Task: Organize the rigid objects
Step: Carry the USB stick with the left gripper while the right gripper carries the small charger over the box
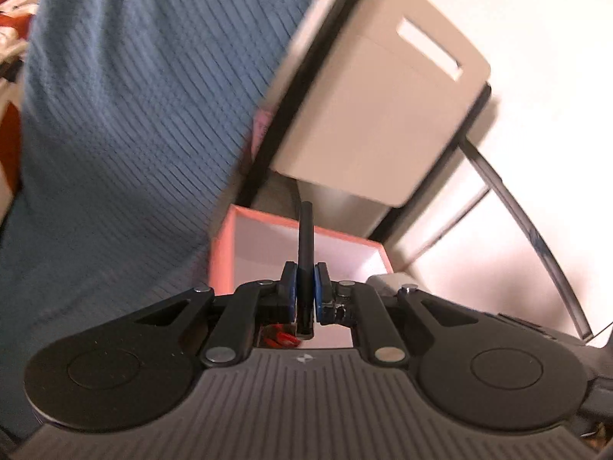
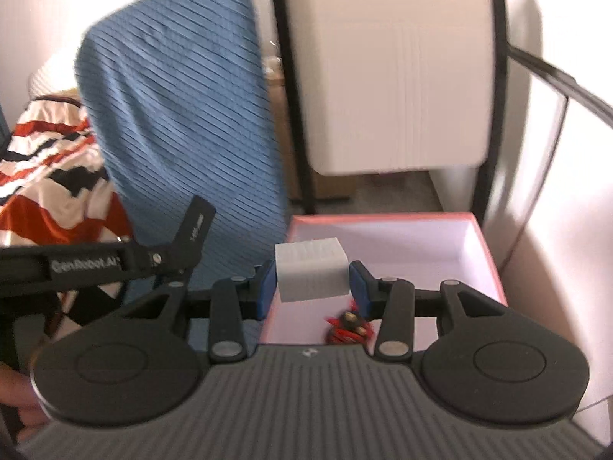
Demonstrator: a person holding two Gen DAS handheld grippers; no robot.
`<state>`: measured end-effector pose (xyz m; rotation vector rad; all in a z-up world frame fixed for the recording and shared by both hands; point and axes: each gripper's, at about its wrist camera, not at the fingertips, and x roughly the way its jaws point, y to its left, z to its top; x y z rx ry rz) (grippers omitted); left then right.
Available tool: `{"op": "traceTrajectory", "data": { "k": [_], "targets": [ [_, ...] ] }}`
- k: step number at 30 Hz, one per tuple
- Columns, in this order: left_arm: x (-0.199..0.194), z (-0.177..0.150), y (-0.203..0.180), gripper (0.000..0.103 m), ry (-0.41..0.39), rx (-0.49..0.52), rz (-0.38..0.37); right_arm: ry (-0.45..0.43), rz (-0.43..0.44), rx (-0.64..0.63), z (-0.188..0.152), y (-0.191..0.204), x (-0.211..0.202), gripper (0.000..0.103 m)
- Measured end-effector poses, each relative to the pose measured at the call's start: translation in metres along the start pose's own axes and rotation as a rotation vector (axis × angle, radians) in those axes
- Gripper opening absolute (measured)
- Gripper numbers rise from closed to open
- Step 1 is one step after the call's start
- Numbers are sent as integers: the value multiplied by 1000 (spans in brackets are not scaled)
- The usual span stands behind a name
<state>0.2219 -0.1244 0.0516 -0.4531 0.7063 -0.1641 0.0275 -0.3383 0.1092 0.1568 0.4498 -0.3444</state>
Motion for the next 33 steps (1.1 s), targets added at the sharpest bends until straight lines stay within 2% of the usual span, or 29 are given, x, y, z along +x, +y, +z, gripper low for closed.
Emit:
{"op": "traceTrajectory", "data": {
  "k": [9, 18, 23, 33],
  "targets": [
    [82, -45, -24, 11, 158, -10, 7, 166, -45, 75, -41, -67, 38, 45],
    [122, -82, -16, 11, 265, -34, 50, 306, -48, 126, -86, -100, 73, 45],
    [131, -92, -13, 11, 297, -47, 69, 346, -36, 128, -101, -105, 85, 45],
    [130, -94, -14, 12, 322, -17, 71, 329, -16, 140, -97, -107, 79, 44]
  ]
}}
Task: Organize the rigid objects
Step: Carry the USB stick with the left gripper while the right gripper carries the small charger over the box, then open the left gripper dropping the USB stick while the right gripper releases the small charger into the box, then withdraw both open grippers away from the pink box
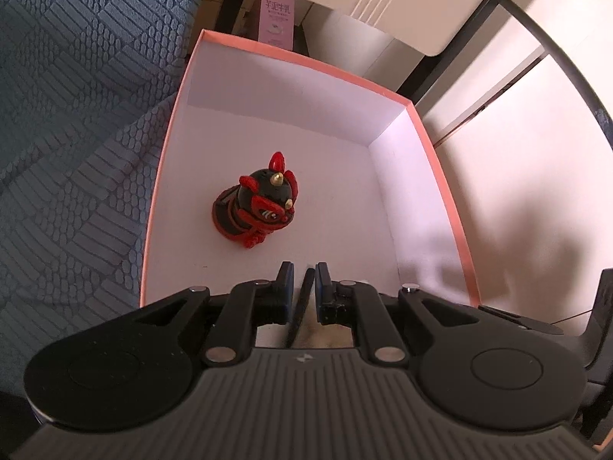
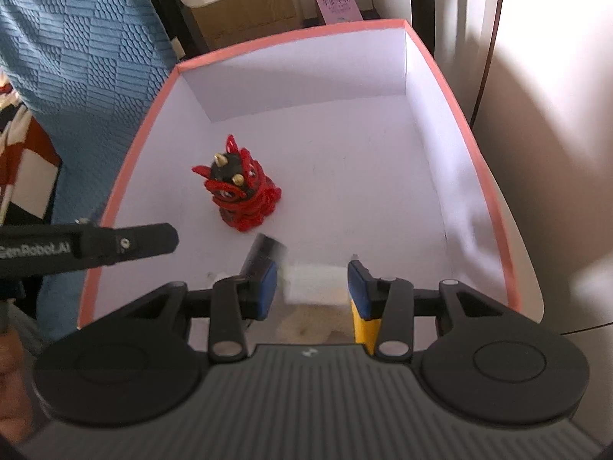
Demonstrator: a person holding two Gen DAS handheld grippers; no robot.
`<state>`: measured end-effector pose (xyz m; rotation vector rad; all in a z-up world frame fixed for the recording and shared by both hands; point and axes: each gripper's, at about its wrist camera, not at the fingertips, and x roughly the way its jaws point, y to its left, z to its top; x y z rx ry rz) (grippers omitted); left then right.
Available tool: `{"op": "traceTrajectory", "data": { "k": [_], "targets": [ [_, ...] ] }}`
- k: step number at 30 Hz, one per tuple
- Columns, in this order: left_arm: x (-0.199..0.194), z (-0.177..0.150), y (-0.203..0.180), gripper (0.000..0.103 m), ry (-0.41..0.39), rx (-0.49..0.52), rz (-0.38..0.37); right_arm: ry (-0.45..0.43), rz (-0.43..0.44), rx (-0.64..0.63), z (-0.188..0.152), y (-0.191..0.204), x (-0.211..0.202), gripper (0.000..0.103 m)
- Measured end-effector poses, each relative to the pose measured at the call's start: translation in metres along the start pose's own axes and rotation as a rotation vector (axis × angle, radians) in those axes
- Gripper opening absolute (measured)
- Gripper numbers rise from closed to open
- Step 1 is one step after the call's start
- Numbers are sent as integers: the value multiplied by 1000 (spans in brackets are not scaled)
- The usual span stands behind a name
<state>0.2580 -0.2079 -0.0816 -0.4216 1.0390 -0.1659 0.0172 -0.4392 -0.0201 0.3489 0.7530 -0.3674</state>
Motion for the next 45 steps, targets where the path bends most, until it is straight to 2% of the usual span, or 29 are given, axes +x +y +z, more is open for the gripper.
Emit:
{"op": "traceTrajectory", "data": {
  "k": [8, 10, 16, 23, 25, 31, 32, 34, 38, 42, 44, 45],
  "targets": [
    [-40, 5, -5, 14, -53, 23, -28, -87, 13, -11, 10, 15, -37, 44],
    [-54, 6, -7, 21, -76, 30, -33, -116, 18, -18, 12, 21, -51, 44],
    [-104, 6, -17, 28, -156, 85, -44, -198, 33, -45, 11, 39, -94, 44],
    [-168, -8, -20, 37, -252, 109, -77, -272, 32, -65, -2, 63, -138, 44],
    [-184, -15, -20, 43, -273, 126, -82, -292, 29, -67, -9, 70, -150, 44],
    [-222, -36, -13, 47, -315, 170, -90, -346, 22, -72, -36, 86, -180, 44],
    [-228, -40, -10, 49, -323, 176, -91, -351, 16, -69, -41, 89, -183, 44],
    [-237, -46, -2, 61, -341, 181, -90, -358, 11, -68, -51, 95, -187, 44],
    [-248, -57, 11, 70, -350, 191, -67, -375, -2, -83, -70, 107, -195, 45],
    [-258, -73, 21, 84, -364, 196, -64, -389, -17, -80, -88, 115, -198, 47],
    [-263, -80, 24, 93, -359, 194, -68, -391, -15, -77, -95, 117, -199, 57],
    [-265, -83, 25, 98, -360, 199, -68, -394, 0, -72, -99, 116, -200, 72]
  ]
}}
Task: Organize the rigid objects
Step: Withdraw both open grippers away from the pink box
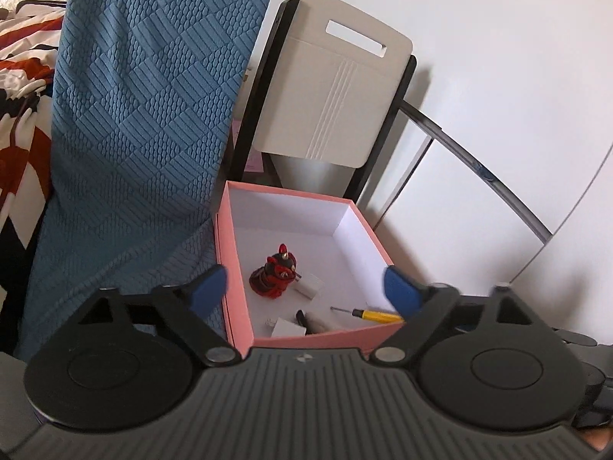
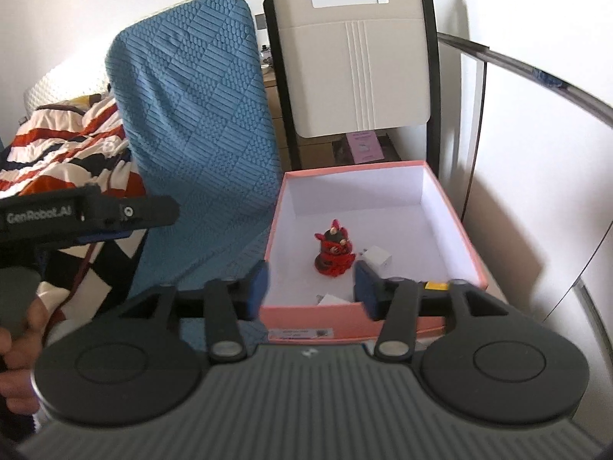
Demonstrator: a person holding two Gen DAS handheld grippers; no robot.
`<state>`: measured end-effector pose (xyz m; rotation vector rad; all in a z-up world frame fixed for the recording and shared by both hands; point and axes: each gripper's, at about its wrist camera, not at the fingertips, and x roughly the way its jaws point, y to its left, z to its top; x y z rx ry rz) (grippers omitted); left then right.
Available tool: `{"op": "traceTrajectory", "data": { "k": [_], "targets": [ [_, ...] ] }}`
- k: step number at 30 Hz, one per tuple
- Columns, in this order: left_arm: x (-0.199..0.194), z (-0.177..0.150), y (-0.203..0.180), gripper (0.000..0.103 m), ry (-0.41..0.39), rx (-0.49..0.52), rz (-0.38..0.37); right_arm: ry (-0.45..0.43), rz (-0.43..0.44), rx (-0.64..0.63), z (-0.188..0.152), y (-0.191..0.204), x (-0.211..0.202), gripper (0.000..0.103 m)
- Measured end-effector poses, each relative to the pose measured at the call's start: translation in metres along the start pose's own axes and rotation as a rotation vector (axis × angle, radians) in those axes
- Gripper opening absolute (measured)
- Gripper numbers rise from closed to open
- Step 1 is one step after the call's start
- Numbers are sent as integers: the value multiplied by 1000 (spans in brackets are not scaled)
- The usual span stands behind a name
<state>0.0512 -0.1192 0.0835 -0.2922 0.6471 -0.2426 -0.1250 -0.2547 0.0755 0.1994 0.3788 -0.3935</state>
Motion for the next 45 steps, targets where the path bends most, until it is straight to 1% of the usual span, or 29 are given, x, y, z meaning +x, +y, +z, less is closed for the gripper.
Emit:
{"op": "traceTrajectory", "data": {
  "k": [1, 2, 3, 7, 14, 19, 24, 33, 36, 38, 45],
  "targets": [
    [-3, -2, 1, 100, -4, 3, 5, -8, 9, 6, -3, 0, -3, 88],
    [-5, -4, 1, 100, -8, 7, 12, -18, 11, 9, -5, 0, -5, 92],
    [-6, -6, 2, 100, -8, 11, 16, -29, 3, 5, -7, 1, -7, 94],
    [-8, -12, 5, 101, 4, 30, 47, -32, -19, 6, -14, 2, -7, 94],
    [0, -21, 12, 103, 17, 30, 25, -10, -51, 38, -27, -1, 4, 94],
    [14, -22, 13, 103, 25, 41, 40, 7, -56, 54, -33, -7, 15, 94],
    [26, -16, 17, 103, 30, 44, 66, 10, -72, 51, -31, -13, 22, 94],
    [35, -15, 19, 103, 36, 52, 74, 27, -85, 52, -33, -16, 33, 94],
    [38, -16, 21, 103, 52, 37, 77, 43, -80, 45, -32, -16, 38, 94],
    [39, -16, 21, 103, 54, 35, 80, 46, -92, 26, -31, -15, 41, 94],
    [41, -14, 25, 103, 61, 13, 91, 76, -94, 32, -31, -14, 51, 94]
  ]
}}
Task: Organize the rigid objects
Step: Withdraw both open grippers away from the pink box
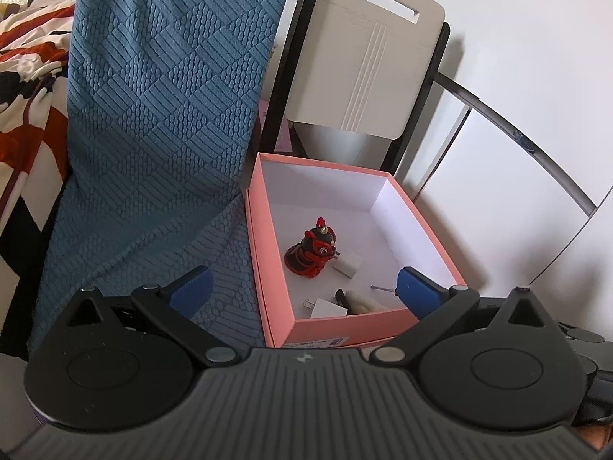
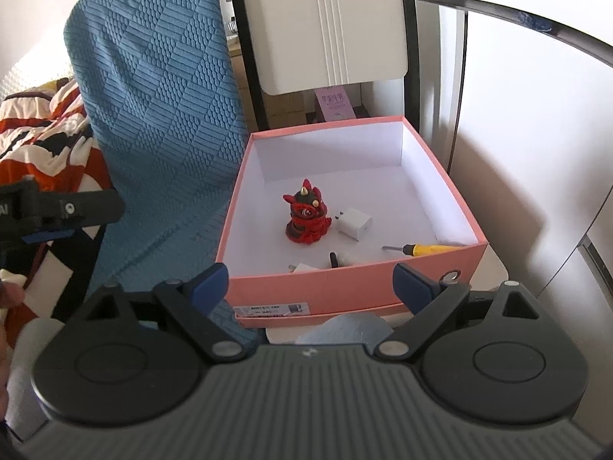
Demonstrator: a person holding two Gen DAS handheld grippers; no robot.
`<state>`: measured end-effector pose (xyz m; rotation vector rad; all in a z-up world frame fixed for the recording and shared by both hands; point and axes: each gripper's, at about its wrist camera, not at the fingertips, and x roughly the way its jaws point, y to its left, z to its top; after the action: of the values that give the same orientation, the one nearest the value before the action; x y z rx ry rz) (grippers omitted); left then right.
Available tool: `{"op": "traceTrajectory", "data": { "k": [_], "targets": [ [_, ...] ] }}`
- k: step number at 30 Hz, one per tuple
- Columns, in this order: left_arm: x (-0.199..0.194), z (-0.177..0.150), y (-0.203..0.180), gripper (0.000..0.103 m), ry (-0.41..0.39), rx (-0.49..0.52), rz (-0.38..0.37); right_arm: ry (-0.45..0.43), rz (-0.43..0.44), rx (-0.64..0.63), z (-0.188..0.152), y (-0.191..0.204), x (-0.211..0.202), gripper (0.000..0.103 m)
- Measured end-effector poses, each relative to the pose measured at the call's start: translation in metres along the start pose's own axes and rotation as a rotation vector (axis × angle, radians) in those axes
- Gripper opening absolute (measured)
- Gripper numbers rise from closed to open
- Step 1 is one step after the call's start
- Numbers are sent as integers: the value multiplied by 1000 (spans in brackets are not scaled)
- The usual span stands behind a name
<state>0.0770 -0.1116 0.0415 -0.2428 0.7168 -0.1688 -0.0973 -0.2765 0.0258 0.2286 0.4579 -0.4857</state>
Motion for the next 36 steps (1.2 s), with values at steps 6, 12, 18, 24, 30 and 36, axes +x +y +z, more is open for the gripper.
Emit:
{"op": "traceTrajectory", "data": {
  "k": [6, 12, 18, 24, 30, 36],
  "targets": [
    [2, 1, -2, 103, 2, 1, -2, -1, -10, -4, 0, 3, -1, 94],
    [2, 0, -2, 103, 1, 10, -11, 17, -12, -6, -2, 4, 1, 94],
    [2, 0, 0, 103, 1, -4, -11, 24, -11, -5, -3, 6, 1, 94],
    [2, 0, 1, 103, 3, -7, -12, 30, -11, -3, -4, 7, 2, 94],
    [1, 0, 3, 103, 5, -14, -9, 36, -16, 1, -5, 7, 3, 94],
    [2, -1, 2, 103, 9, -21, -18, 37, -22, 0, -4, 7, 4, 94]
  ]
}}
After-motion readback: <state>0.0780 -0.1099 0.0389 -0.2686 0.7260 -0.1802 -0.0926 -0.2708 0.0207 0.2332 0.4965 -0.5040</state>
